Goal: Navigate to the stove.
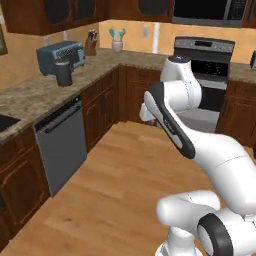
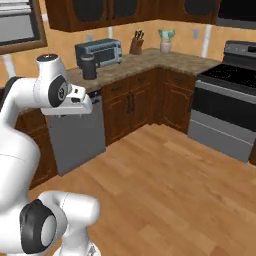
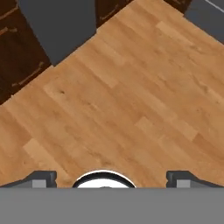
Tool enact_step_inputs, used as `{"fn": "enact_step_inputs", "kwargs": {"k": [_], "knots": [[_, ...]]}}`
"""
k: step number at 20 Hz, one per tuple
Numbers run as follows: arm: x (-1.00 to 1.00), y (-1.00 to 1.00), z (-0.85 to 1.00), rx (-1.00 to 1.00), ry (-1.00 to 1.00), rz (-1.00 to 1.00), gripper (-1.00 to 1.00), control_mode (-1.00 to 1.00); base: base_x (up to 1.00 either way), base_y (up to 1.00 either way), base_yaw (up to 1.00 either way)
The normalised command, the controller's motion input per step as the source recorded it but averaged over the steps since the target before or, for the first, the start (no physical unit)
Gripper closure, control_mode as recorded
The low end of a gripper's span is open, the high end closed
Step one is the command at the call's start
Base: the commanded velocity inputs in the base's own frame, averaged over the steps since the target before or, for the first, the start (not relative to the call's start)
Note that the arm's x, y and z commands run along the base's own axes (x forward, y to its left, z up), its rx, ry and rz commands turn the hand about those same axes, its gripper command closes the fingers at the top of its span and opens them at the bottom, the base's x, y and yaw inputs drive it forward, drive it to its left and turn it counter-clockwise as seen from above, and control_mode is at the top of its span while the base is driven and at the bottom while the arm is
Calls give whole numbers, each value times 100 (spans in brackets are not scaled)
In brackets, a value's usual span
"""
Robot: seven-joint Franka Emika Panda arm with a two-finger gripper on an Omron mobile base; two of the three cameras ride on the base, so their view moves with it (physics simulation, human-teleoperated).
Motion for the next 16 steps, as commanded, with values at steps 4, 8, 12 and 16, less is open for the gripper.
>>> {"fn": "enact_step_inputs", "kwargs": {"k": [4,8,12,16], "knots": [[0,0,0,0,0,0,-100,100,6,-4,-98],[0,0,0,0,0,0,-100,100,73,3,-79],[0,0,0,0,0,0,-100,100,100,39,-55],[0,0,0,0,0,0,-100,100,100,73,-52]]}}
